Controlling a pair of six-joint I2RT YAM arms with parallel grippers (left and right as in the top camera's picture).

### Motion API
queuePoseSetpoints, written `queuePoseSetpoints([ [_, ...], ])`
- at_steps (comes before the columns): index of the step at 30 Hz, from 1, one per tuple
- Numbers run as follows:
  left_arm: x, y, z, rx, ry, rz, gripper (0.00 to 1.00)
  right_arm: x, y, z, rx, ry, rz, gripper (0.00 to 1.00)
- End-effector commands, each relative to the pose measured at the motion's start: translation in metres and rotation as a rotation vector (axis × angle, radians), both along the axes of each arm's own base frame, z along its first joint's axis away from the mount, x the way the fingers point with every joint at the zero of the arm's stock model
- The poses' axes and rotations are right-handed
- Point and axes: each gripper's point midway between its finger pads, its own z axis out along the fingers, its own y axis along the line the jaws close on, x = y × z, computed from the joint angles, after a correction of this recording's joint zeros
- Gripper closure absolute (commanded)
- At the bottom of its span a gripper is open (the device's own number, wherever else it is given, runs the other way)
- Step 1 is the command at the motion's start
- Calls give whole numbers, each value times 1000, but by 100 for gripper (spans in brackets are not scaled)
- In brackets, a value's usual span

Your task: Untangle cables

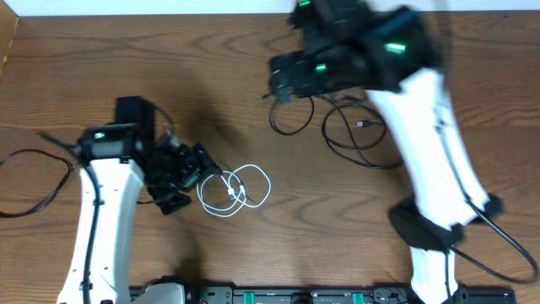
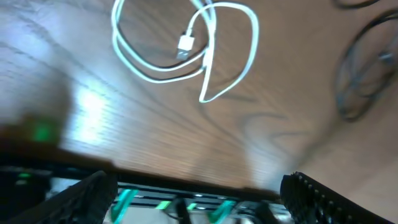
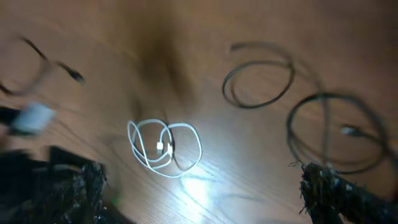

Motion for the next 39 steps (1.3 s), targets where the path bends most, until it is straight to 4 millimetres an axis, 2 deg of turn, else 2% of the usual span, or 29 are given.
queuePoseSetpoints([
  [1,-7,16,-13,222,58,65,12,-8,-13,24,33,-46,-24,1],
  [3,-8,11,-17,279,64,85,15,-5,-28,33,6,-93,-67,1],
  [7,-7,1,-29,308,53,97,26,3,-45,34,-65,-143,-124,1],
  [11,-10,-10,-55,311,59,75,26,13,-60,32,-86,-146,-171,1],
  [14,-10,-19,-74,308,66,44,26,24,-81,32,-102,-152,-230,1],
  [18,-4,-31,-94,304,88,7,26,34,-105,32,-107,-149,-293,1],
  [22,2,-41,-115,313,108,-41,26,40,-120,32,-110,-147,-333,1],
  [27,9,-48,-134,319,124,-61,28,40,-121,32,-110,-146,-335,1],
  [29,14,-49,-139,321,114,-60,40,40,-121,32,-110,-146,-335,1],
  [33,23,-51,-144,321,79,-83,53,40,-121,32,-110,-146,-334,1],
  [36,22,-52,-149,324,74,-152,53,40,-120,32,-110,-147,-332,1],
  [39,20,-53,-152,323,55,-274,49,40,-120,32,-110,-147,-332,1],
])
